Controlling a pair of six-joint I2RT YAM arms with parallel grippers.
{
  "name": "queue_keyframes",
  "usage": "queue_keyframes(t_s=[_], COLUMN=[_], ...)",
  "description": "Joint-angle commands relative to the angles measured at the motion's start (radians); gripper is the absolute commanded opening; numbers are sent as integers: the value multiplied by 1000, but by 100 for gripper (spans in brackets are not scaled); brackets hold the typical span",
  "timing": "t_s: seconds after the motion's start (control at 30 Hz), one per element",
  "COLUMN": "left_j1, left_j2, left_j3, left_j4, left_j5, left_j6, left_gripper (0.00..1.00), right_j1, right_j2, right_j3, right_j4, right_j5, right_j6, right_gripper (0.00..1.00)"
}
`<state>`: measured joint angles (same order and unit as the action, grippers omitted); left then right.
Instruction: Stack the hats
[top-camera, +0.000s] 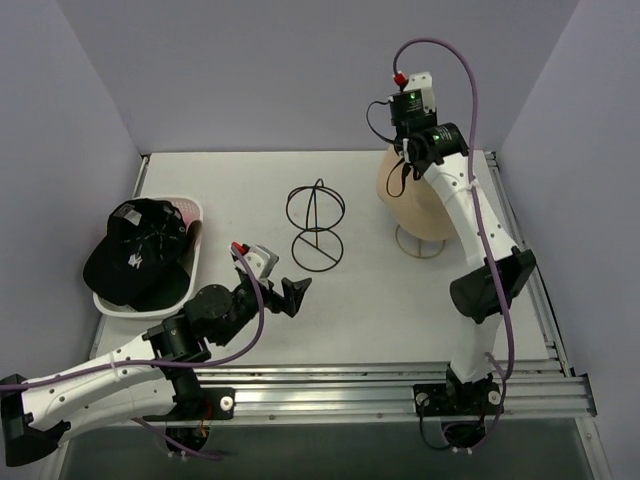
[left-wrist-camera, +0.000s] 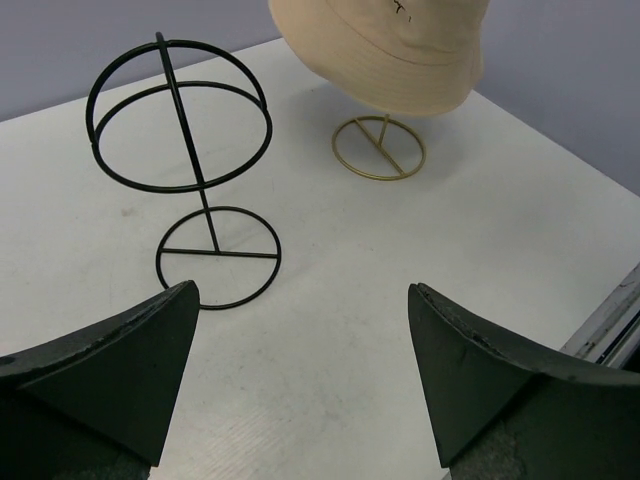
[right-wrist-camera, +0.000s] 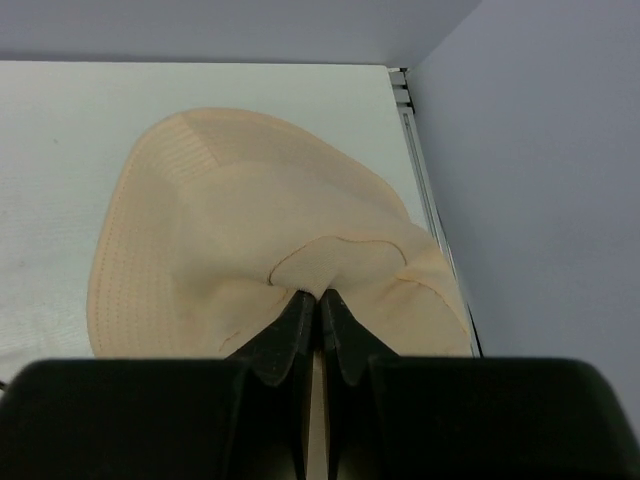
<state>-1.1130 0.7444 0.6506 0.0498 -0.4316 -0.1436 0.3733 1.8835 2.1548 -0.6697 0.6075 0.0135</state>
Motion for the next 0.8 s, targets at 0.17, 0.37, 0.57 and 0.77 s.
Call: queue_keyframes(t_s=[0.17,0.37,0.57,0.77], left_j1=[-8,-11,-11,-13], left_j2=[47,42,46,29], left_j3=[26,14,17,11], left_j4=[56,59,51,51], left_j5=[1,-25,-56,-67], left_j6=[35,38,41,44], left_gripper=[94,94,94,94], right_j1=[-45,-85,-143,-172], right_j2=[158,161,-21,-237], right_j3=[125,165,27,-295], right_j4=[-31,-65,34,185], right_j5=[-37,-68,-57,-195], right_j6=[-66,26,131,175], right_gripper=[0,23,43,51])
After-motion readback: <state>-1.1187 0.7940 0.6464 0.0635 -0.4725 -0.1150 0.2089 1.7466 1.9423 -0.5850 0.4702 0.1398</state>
